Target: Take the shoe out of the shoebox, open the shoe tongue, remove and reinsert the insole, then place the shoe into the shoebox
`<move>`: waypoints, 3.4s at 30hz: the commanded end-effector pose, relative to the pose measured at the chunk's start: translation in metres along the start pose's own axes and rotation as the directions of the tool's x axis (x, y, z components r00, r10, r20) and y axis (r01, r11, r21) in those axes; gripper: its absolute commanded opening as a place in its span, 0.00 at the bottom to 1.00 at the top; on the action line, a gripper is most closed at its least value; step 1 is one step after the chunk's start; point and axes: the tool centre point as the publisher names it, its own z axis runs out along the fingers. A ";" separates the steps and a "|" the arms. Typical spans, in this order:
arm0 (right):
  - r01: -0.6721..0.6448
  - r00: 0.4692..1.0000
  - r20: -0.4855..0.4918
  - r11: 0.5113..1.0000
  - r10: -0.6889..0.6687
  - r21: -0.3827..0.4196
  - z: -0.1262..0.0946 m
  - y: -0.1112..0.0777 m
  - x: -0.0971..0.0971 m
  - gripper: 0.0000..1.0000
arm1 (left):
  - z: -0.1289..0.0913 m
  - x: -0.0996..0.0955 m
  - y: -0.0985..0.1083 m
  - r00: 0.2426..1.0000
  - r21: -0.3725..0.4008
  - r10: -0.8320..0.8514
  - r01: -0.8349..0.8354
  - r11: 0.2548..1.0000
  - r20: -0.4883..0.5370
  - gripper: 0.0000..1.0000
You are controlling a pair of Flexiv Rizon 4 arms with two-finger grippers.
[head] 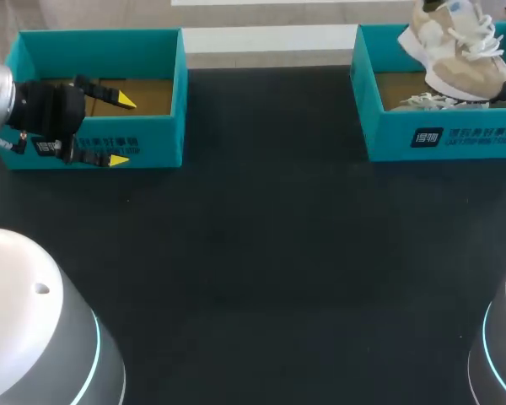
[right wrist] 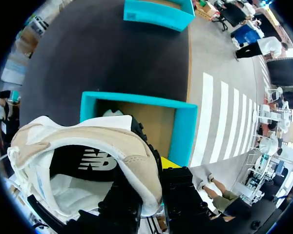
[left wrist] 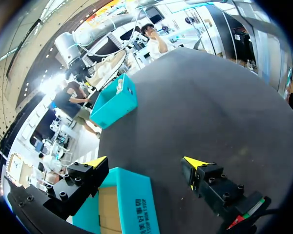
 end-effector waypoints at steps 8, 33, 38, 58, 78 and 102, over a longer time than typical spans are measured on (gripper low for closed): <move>-0.066 0.998 0.003 0.991 0.066 0.115 0.045 -0.099 -0.030 0.00 | 0.000 0.000 0.000 1.000 -0.003 0.001 -0.001 1.000 -0.003 1.00; -0.987 0.062 0.229 0.025 0.971 0.161 0.055 -0.200 -0.017 0.00 | 0.000 0.000 0.000 1.000 -0.003 0.001 -0.001 1.000 -0.003 1.00; -0.987 0.003 0.242 -0.037 0.970 0.160 0.054 -0.199 -0.013 0.00 | 0.000 0.000 0.000 1.000 -0.003 0.001 -0.001 1.000 -0.003 1.00; -0.987 0.003 0.242 -0.037 0.970 0.160 0.054 -0.199 -0.013 0.00 | 0.000 0.000 0.000 1.000 -0.003 0.001 -0.001 1.000 -0.003 1.00; -0.986 -0.010 0.245 -0.050 0.969 0.158 0.055 -0.200 -0.012 0.00 | 0.000 0.000 0.000 1.000 -0.003 0.001 -0.001 1.000 -0.003 1.00; -0.951 -0.205 0.294 -0.261 0.934 0.168 0.091 -0.195 0.010 0.00 | 0.000 0.000 0.000 1.000 -0.003 0.001 -0.001 1.000 -0.003 1.00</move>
